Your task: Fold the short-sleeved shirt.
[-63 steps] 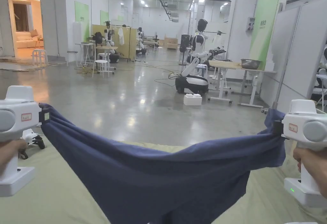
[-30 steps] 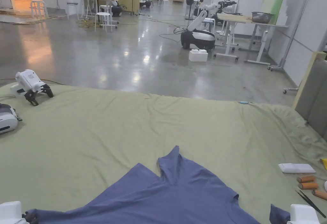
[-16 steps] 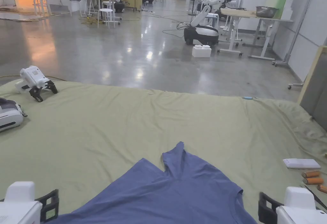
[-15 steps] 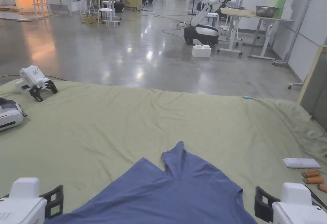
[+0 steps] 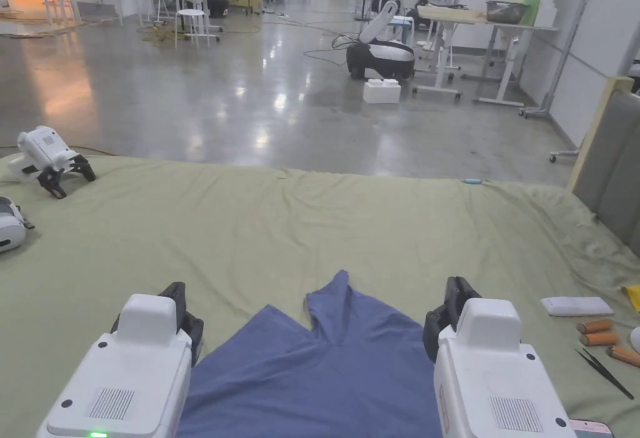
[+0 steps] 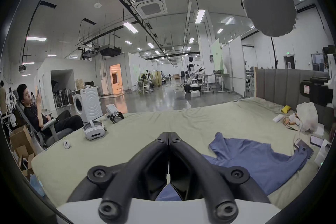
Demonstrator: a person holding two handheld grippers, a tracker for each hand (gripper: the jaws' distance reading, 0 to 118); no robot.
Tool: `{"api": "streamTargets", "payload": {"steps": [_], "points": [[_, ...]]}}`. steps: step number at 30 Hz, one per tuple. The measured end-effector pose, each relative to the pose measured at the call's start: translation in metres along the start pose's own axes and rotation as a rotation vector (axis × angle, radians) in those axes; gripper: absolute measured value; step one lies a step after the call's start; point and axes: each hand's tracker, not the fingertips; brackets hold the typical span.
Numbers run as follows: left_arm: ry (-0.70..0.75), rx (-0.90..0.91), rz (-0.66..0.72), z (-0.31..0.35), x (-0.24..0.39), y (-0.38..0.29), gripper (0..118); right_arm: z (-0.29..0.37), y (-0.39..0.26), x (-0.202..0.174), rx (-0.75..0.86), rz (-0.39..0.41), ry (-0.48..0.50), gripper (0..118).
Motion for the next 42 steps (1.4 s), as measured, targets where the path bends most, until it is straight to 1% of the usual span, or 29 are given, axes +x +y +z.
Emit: {"api": "streamTargets", "payload": {"steps": [3, 7, 9, 11, 15, 17, 19, 20, 21, 22, 23, 24, 25, 27, 30, 33, 35, 36, 39, 40, 41, 42], "points": [[-0.015, 0.0, 0.028, 0.0, 0.0, -0.001, 0, 0.001, 0.002, -0.003, 0.011, -0.012, 0.001, 0], [-0.012, -0.022, 0.038, -0.001, -0.015, -0.007, 0, -0.002, 0.0, -0.005, 0.015, 0.003, 0.01, 0], [-0.005, -0.096, 0.108, -0.004, -0.04, -0.014, 0, -0.007, -0.003, -0.007, -0.003, 0.012, 0.017, 0], [0.008, -0.177, 0.136, -0.009, -0.065, -0.023, 0, -0.012, -0.01, -0.005, -0.03, 0.004, 0.03, 0], [0.04, -0.366, 0.16, -0.026, -0.123, -0.057, 0, -0.019, -0.021, -0.007, -0.071, 0.016, 0.044, 0], [0.034, -0.489, 0.226, -0.038, -0.149, -0.076, 0, -0.023, -0.026, -0.01, -0.088, 0.025, 0.049, 0], [0.01, -0.594, 0.272, -0.042, -0.154, -0.083, 0, -0.026, -0.029, -0.014, -0.111, 0.031, 0.054, 0], [0.006, -0.642, 0.271, -0.046, -0.158, -0.091, 4, -0.028, -0.032, -0.015, -0.124, 0.035, 0.055, 0], [0.006, -0.674, 0.254, -0.051, -0.16, -0.1, 13, -0.03, -0.034, -0.016, -0.142, 0.036, 0.06, 0], [0.013, -0.698, 0.25, -0.055, -0.162, -0.107, 29, -0.032, -0.036, -0.017, -0.156, 0.036, 0.063, 0], [0.025, -0.732, 0.247, -0.053, -0.157, -0.104, 43, -0.035, -0.039, -0.018, -0.171, 0.037, 0.067, 0], [0.04, -0.765, 0.27, -0.056, -0.158, -0.109, 54, -0.036, -0.041, -0.019, -0.185, 0.045, 0.071, 0], [0.051, -0.777, 0.295, -0.059, -0.16, -0.114, 61, -0.037, -0.043, -0.02, -0.192, 0.053, 0.069, 0], [0.066, -0.813, 0.338, -0.061, -0.16, -0.118, 61, -0.04, -0.047, -0.022, -0.209, 0.068, 0.072, 0], [0.112, -0.875, 0.36, -0.07, -0.156, -0.133, 61, -0.044, -0.052, -0.024, -0.238, 0.07, 0.075, 0], [0.119, -0.912, 0.351, -0.077, -0.154, -0.143, 57, -0.047, -0.056, -0.025, -0.259, 0.071, 0.077, 0], [0.112, -0.919, 0.338, -0.078, -0.151, -0.147, 56, -0.05, -0.059, -0.026, -0.269, 0.075, 0.078, 0], [0.124, -0.909, 0.309, -0.078, -0.146, -0.146, 55, -0.051, -0.061, -0.026, -0.275, 0.078, 0.077, 0], [0.122, -0.905, 0.271, -0.081, -0.142, -0.145, 40, -0.058, -0.064, -0.026, -0.3, 0.079, 0.081, 0], [0.119, -0.902, 0.254, -0.081, -0.138, -0.144, 27, -0.06, -0.066, -0.026, -0.308, 0.08, 0.084, 0], [0.104, -0.898, 0.235, -0.082, -0.134, -0.143, 19, -0.065, -0.068, -0.026, -0.313, 0.079, 0.087, 0], [0.091, -0.894, 0.223, -0.083, -0.13, -0.142, 7, -0.072, -0.071, -0.025, -0.324, 0.082, 0.093, 0]]}}
